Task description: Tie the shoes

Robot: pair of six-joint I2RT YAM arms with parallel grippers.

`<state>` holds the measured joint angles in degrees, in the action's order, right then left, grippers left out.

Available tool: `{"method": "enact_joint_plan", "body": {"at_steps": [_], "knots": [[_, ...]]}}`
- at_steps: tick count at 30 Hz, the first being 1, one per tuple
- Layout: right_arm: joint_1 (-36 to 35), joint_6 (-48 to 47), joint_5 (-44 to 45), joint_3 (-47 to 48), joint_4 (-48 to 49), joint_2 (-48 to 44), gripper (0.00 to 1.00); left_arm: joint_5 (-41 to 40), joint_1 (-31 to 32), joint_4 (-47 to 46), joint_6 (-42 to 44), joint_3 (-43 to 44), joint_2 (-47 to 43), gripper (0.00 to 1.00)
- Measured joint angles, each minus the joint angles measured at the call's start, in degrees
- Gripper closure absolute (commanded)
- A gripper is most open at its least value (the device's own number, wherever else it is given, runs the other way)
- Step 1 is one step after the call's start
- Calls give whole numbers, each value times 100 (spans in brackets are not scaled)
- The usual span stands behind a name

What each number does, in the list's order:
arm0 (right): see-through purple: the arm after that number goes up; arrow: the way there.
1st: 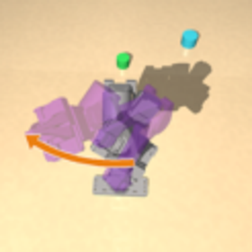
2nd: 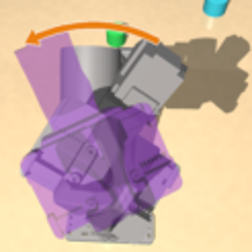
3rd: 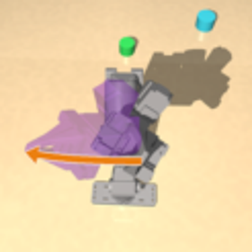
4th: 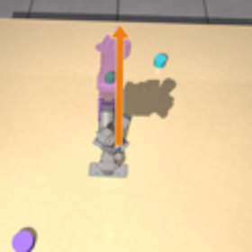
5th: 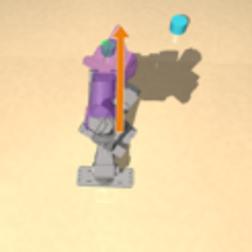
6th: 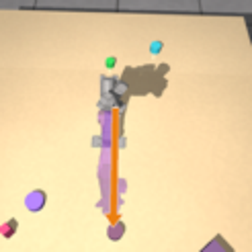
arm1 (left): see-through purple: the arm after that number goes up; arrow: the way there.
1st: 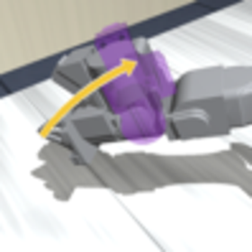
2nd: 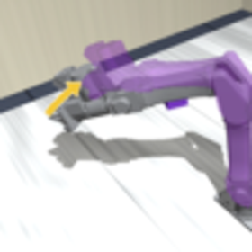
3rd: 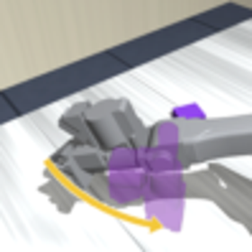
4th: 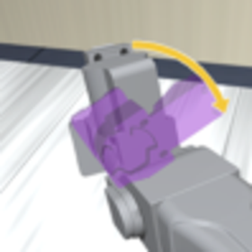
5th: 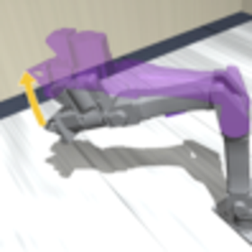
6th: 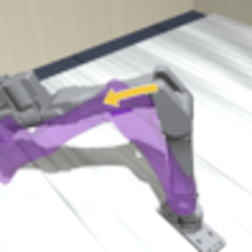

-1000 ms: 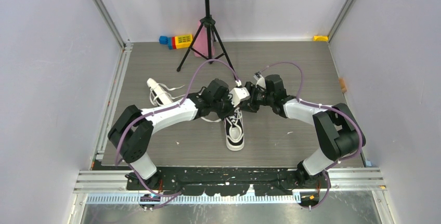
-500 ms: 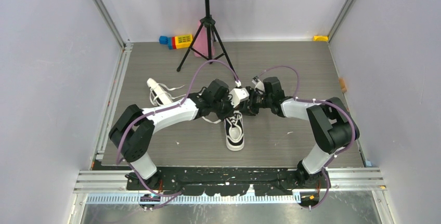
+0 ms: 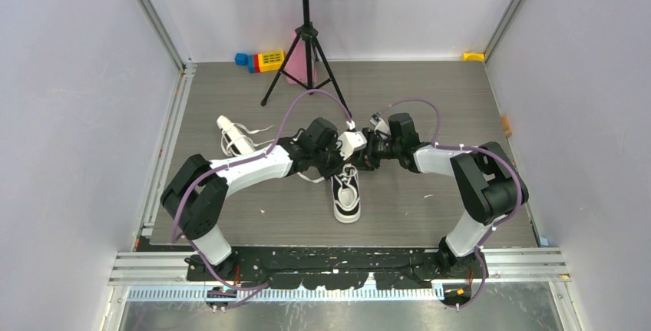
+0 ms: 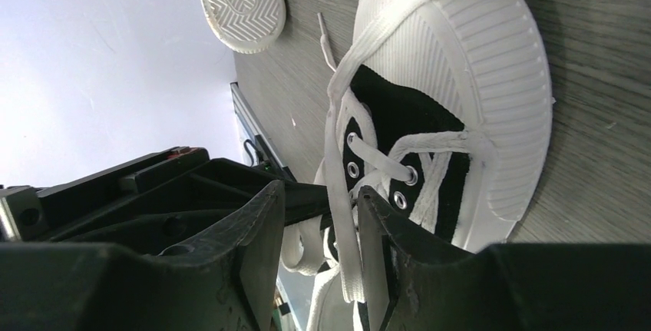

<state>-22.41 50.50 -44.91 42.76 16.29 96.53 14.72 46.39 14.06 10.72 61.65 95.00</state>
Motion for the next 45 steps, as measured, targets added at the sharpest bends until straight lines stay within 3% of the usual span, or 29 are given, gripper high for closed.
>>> {"method": "enact_joint_plan", "body": {"at_steps": [14,19,33,45], "knots": [[4,345,-175,9,299,0,61,-42,0,160,-120,109,28,100],[7,372,-173,9,319,0,55,-61,0,177,-236,133,39,100],[24,376,-114,9,391,0,53,-7,-116,90,-734,138,39,100],[37,494,-122,9,546,0,60,28,-195,33,-933,138,39,100]]}}
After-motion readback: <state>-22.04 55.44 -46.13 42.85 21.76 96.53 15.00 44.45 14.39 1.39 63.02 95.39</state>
